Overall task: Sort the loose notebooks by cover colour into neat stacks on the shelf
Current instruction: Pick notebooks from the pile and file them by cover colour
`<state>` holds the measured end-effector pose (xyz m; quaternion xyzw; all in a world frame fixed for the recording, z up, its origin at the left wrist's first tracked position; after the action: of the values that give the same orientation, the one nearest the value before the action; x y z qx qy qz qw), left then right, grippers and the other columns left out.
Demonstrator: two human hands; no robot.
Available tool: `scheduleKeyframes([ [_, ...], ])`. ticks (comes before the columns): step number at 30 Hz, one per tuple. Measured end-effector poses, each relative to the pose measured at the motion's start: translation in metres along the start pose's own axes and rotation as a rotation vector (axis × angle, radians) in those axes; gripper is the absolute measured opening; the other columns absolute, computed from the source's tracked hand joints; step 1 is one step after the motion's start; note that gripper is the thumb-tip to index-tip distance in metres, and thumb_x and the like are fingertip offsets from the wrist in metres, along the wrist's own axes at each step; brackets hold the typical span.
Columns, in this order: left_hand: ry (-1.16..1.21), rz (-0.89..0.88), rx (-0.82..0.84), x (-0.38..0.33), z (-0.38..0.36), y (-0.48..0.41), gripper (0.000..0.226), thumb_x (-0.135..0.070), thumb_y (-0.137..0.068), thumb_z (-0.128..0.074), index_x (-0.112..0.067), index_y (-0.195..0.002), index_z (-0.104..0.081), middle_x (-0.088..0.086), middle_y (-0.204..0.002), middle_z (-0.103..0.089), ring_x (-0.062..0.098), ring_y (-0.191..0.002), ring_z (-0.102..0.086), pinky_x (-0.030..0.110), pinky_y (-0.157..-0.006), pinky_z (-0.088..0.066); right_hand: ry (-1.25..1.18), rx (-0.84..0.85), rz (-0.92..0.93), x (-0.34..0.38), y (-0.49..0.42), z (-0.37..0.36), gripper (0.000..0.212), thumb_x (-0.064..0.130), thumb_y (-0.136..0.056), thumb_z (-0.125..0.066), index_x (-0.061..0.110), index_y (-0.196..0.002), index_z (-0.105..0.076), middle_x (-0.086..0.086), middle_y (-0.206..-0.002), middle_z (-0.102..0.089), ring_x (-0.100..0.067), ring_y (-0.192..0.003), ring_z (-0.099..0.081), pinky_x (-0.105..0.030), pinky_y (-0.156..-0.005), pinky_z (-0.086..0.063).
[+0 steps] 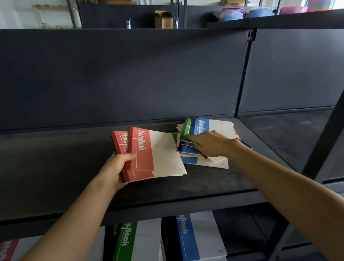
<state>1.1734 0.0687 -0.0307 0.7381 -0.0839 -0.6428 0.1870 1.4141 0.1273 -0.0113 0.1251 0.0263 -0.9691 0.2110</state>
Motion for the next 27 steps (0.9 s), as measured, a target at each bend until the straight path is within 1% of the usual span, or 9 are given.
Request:
scheduleKeyframes([
  [3,0.007,-0.010,0.005,0.000,-0.001,0.003,0.047,-0.012,-0.094,-0.054,-0.015,-0.138,-0.040,0.015,-0.130,-0.054,0.034,-0.117,-0.053,0.042,-0.082,-0.045,0.027,0.005,-0.029,0.009,0.004,-0.002,0.036,0.022,-0.101,-0.041,0.015,-0.136,-0.036,-0.009,-0.130,-0.054,-0.025,-0.105,-0.060,-0.023,-0.071,-0.041],
  [7,0.004,-0.024,0.010,-0.001,-0.002,0.007,0.048,-0.012,-0.094,-0.053,-0.016,-0.139,-0.039,0.015,-0.131,-0.053,0.034,-0.117,-0.053,0.042,-0.081,-0.045,-0.033,-0.043,-0.108,0.011,0.007,0.005,0.036,0.015,-0.100,-0.043,0.012,-0.135,-0.034,-0.016,-0.117,-0.059,-0.021,-0.079,-0.060,-0.021,-0.055,-0.039],
  [10,0.005,-0.022,0.017,-0.001,-0.002,0.008,0.050,-0.012,-0.093,-0.054,-0.017,-0.140,-0.038,0.015,-0.131,-0.053,0.034,-0.117,-0.053,0.043,-0.083,-0.045,-0.094,-0.096,-0.163,0.010,0.014,0.009,0.036,0.024,-0.102,-0.039,0.011,-0.135,-0.035,-0.016,-0.126,-0.055,-0.027,-0.097,-0.062,-0.021,-0.063,-0.044],
  [13,0.019,-0.018,0.017,0.001,-0.002,0.011,0.050,-0.013,-0.093,-0.054,-0.018,-0.141,-0.038,0.015,-0.131,-0.053,0.034,-0.117,-0.053,0.045,-0.085,-0.046,-0.287,-0.166,-0.240,0.009,0.025,0.014,0.033,0.026,-0.103,-0.037,0.013,-0.132,-0.043,-0.013,-0.127,-0.056,-0.027,-0.101,-0.059,-0.013,-0.049,-0.031],
  [15,0.034,-0.019,0.017,0.003,-0.003,0.013,0.050,-0.013,-0.094,-0.054,-0.018,-0.140,-0.038,0.015,-0.131,-0.053,0.034,-0.116,-0.054,0.045,-0.085,-0.046,-0.348,-0.222,-0.293,0.009,0.029,0.018,0.032,0.021,-0.103,-0.036,0.013,-0.133,-0.044,-0.017,-0.121,-0.059,-0.031,-0.097,-0.059,-0.020,-0.050,-0.033],
  [17,0.058,-0.030,0.009,0.006,-0.003,0.015,0.048,-0.012,-0.094,-0.054,-0.018,-0.139,-0.039,0.014,-0.130,-0.054,0.035,-0.116,-0.054,0.046,-0.085,-0.046,-0.332,-0.216,-0.315,0.018,0.030,0.021,0.035,0.015,-0.102,-0.034,0.012,-0.136,-0.039,-0.023,-0.116,-0.059,-0.037,-0.096,-0.058,-0.028,-0.062,-0.036],
  [19,0.082,-0.049,0.009,0.008,-0.006,0.019,0.045,-0.013,-0.094,-0.054,-0.019,-0.137,-0.041,0.013,-0.128,-0.055,0.034,-0.114,-0.055,0.045,-0.085,-0.046,-0.308,-0.167,-0.250,0.043,0.026,0.025,0.038,0.011,-0.099,-0.035,0.012,-0.137,-0.034,-0.026,-0.114,-0.058,-0.040,-0.097,-0.057,-0.034,-0.068,-0.037],
  [22,0.136,-0.107,-0.010,0.010,-0.009,0.023,0.039,-0.013,-0.094,-0.054,-0.018,-0.132,-0.046,0.012,-0.117,-0.060,0.027,-0.096,-0.060,0.042,-0.078,-0.048,-0.245,-0.148,-0.042,0.100,0.021,0.028,0.034,0.017,-0.099,-0.039,0.010,-0.133,-0.036,-0.022,-0.121,-0.057,-0.040,-0.103,-0.058,-0.037,-0.077,-0.046],
  [27,0.273,-0.169,-0.070,0.014,0.010,0.035,0.036,-0.017,-0.094,-0.055,-0.019,-0.129,-0.049,0.010,-0.114,-0.063,0.023,-0.085,-0.063,0.043,-0.077,-0.050,-0.343,-0.308,0.082,0.147,0.031,0.039,0.032,0.030,-0.100,-0.040,0.014,-0.126,-0.047,-0.014,-0.124,-0.058,-0.032,-0.104,-0.059,-0.039,-0.084,-0.050],
])
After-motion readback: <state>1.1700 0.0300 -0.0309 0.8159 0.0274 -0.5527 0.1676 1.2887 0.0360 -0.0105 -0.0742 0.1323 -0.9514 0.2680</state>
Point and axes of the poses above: each hand's wrist, its own y-axis away from the middle knuckle, its own z-axis out of the back of the hand, x = y × z, the point moved 2 cm from there along -y, towards the middle knuckle
